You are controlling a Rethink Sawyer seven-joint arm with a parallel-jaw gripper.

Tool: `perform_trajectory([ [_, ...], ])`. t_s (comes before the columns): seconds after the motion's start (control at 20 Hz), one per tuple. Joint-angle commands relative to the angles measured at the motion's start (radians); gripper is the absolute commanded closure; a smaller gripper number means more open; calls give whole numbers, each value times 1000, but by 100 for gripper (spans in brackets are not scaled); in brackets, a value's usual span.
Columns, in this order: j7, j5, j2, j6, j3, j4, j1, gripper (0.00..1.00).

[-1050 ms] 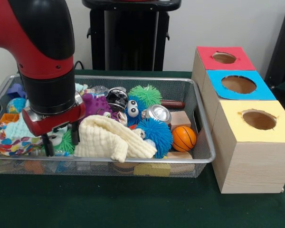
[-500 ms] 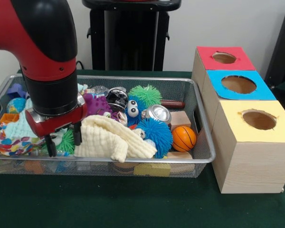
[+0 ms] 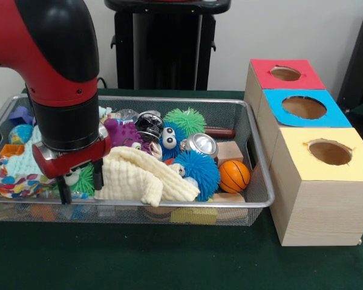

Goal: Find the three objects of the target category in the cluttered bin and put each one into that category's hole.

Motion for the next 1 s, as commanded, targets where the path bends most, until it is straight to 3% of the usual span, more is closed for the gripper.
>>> perform_trajectory([
  [0.05,-303,-108,78,-75,9,22,-22,0],
  [0.55,-283,-134,85,-60,-24,12,-7,0],
  [1.0,-250,-139,39,53,-74,16,26,0],
])
